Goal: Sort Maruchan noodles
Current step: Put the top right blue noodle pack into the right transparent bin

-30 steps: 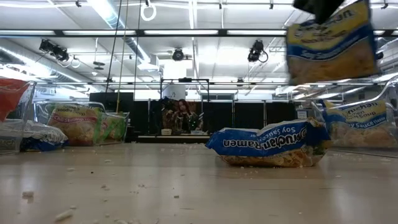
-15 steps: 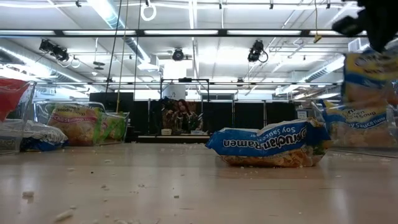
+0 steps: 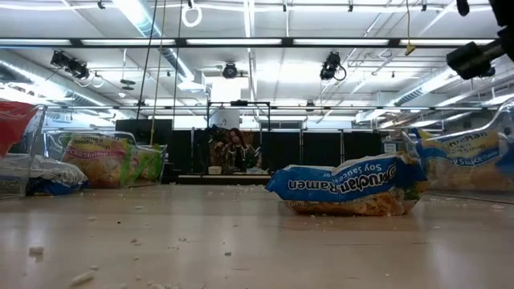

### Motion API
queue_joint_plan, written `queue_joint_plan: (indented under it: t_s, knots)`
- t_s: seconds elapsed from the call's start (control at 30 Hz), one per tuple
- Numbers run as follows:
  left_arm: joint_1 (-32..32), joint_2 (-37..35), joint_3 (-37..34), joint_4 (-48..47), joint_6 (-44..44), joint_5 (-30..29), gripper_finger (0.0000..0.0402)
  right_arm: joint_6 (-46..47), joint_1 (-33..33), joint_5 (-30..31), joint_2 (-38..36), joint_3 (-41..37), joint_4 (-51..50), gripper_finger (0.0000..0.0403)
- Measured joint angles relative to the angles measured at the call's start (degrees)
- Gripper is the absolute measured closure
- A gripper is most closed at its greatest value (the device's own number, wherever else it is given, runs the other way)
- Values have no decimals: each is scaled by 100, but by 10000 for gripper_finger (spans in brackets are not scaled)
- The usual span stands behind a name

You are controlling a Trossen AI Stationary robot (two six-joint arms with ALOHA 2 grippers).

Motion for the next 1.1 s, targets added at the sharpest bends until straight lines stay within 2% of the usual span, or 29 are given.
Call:
queue_joint_plan:
  t_s: [0.2, 0.37, 0.47, 0.57, 0.83, 1.1]
  knots:
    - [6, -35, 342, -62, 807, 138, 249, -155, 36, 95, 201, -120, 130, 397]
    - [68, -20, 637, -648, 1370, 220, 249, -496, 36, -259, 428, -83, 325, 396]
    - [74, -35, 820, -977, 1596, 210, 249, -561, 36, -199, 620, -83, 416, 396]
    - [70, -27, 901, -1385, 1766, 218, 249, -584, 33, -14, 873, -83, 445, 396]
    - [69, -299, 962, -2281, 1893, 393, 249, -414, 36, -109, 1572, -71, 435, 391]
    - [69, -513, 964, -2669, 1924, 406, 249, -263, 36, -136, 1684, 283, 271, 350]
